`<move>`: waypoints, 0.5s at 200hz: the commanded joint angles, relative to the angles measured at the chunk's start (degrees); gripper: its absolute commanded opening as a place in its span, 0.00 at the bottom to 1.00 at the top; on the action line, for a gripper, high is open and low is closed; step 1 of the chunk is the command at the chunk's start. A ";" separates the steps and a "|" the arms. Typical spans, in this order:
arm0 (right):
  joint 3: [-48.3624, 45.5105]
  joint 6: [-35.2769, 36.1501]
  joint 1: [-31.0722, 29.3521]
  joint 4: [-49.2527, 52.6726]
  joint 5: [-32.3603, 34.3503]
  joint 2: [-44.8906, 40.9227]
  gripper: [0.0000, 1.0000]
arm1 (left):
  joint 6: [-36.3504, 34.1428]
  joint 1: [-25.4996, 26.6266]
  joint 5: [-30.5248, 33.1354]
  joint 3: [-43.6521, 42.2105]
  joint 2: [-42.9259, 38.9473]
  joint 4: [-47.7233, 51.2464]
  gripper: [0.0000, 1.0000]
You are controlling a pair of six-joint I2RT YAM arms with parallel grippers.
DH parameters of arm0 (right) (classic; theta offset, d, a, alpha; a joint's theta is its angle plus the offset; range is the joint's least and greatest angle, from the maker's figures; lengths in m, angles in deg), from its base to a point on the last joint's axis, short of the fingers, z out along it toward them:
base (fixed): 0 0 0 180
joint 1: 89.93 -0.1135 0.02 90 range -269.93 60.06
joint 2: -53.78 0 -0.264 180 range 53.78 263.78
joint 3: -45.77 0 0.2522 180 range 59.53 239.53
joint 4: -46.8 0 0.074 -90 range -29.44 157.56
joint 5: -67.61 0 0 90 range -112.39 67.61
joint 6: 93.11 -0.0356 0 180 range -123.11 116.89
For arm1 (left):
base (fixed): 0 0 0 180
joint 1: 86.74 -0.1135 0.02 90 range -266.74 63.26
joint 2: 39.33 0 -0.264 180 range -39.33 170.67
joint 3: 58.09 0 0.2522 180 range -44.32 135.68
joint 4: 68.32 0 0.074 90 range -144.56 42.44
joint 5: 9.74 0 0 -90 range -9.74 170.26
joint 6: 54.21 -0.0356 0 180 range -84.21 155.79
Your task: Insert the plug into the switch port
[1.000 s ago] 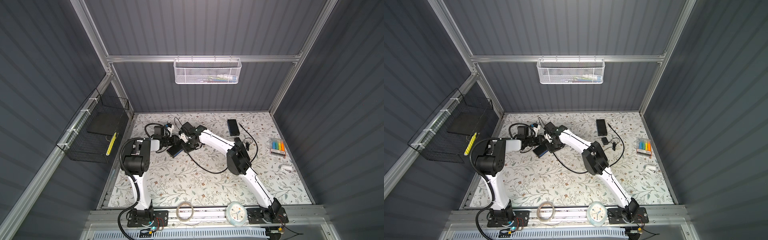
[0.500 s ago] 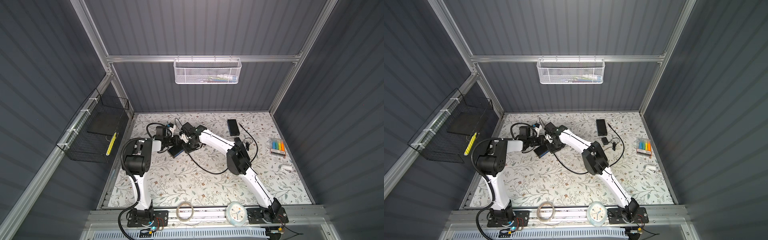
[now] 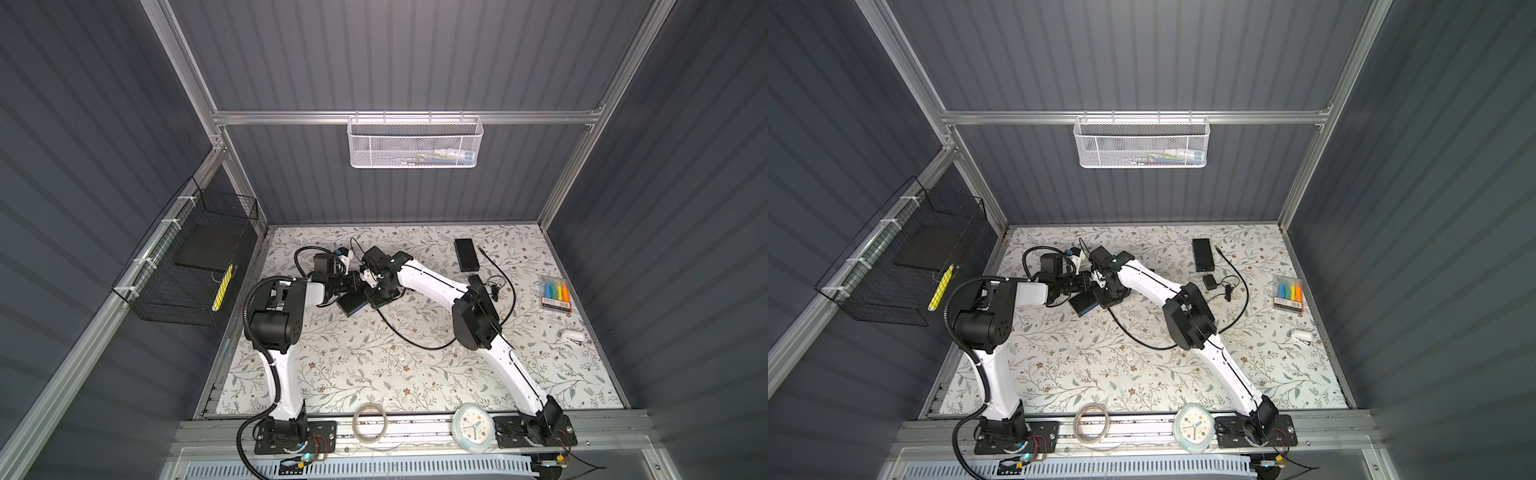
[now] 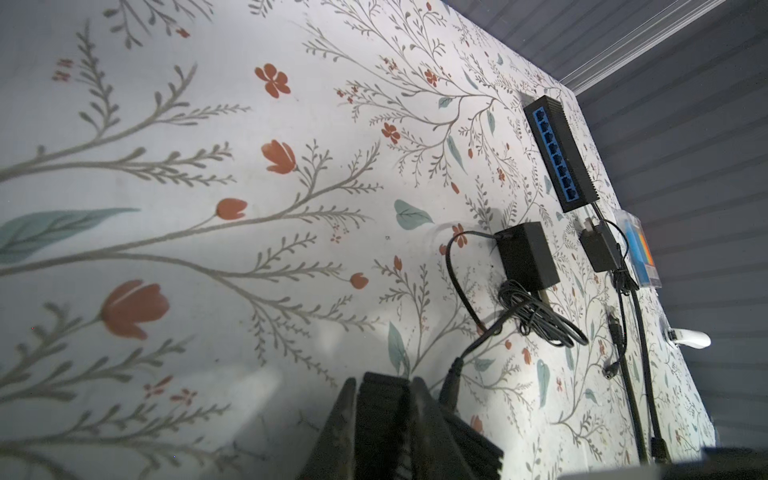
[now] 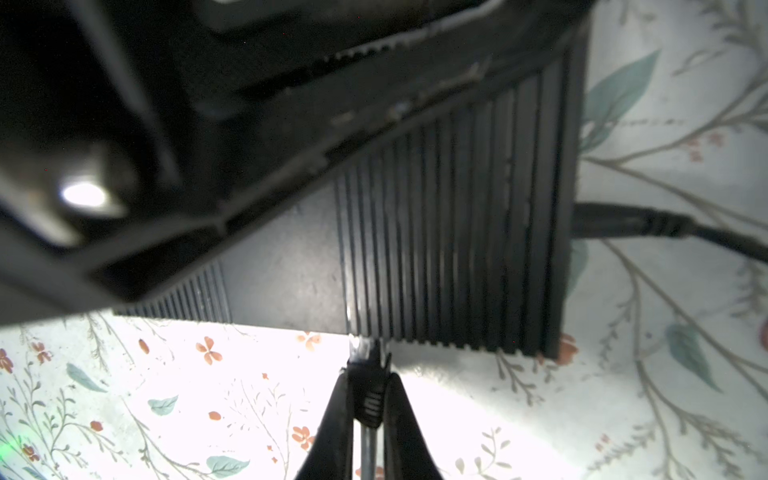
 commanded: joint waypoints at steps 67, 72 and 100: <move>3.92 -2.71 0.86 -21.11 2.23 0.02 0.00 | 2.83 6.20 -8.46 -5.78 2.71 12.35 0.23; 3.92 -2.89 0.87 -21.25 2.18 0.01 0.00 | 2.97 6.32 -8.51 -5.87 2.71 12.25 0.23; 4.09 -3.68 0.86 -21.93 2.56 -0.15 0.00 | 3.34 7.24 -8.33 -6.33 3.07 11.48 0.23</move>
